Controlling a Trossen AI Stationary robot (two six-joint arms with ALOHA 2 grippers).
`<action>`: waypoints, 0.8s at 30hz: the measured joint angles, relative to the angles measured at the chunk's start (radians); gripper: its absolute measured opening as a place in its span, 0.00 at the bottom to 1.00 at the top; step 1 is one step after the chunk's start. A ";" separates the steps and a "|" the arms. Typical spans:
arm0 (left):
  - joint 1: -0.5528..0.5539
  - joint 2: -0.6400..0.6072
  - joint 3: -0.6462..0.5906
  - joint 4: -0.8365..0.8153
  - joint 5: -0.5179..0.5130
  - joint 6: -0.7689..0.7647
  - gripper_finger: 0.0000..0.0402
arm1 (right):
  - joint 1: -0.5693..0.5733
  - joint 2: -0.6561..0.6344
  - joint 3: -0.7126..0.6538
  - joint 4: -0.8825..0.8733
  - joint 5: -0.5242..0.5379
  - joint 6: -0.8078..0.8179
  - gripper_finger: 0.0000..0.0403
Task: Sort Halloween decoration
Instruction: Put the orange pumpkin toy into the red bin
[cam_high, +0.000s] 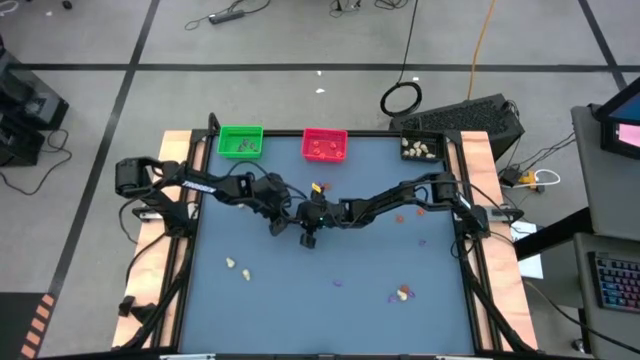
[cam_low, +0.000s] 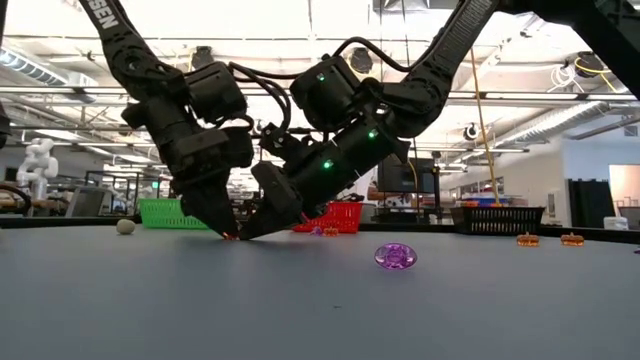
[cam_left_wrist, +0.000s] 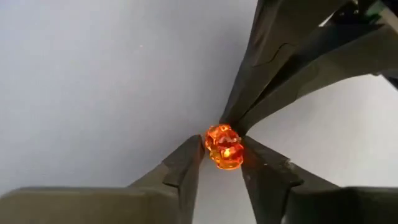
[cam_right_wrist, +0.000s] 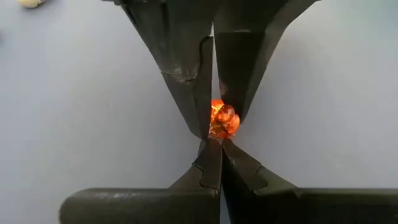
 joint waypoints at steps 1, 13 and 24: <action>-0.002 0.000 0.000 0.000 -0.008 0.001 0.32 | 0.000 0.000 0.000 0.000 0.000 0.001 0.00; -0.004 0.000 0.000 0.007 -0.022 0.012 0.13 | 0.000 0.000 0.000 0.001 -0.002 0.002 0.00; 0.017 -0.045 0.012 -0.003 -0.096 0.058 0.10 | 0.000 -0.035 0.000 -0.060 -0.001 -0.032 0.00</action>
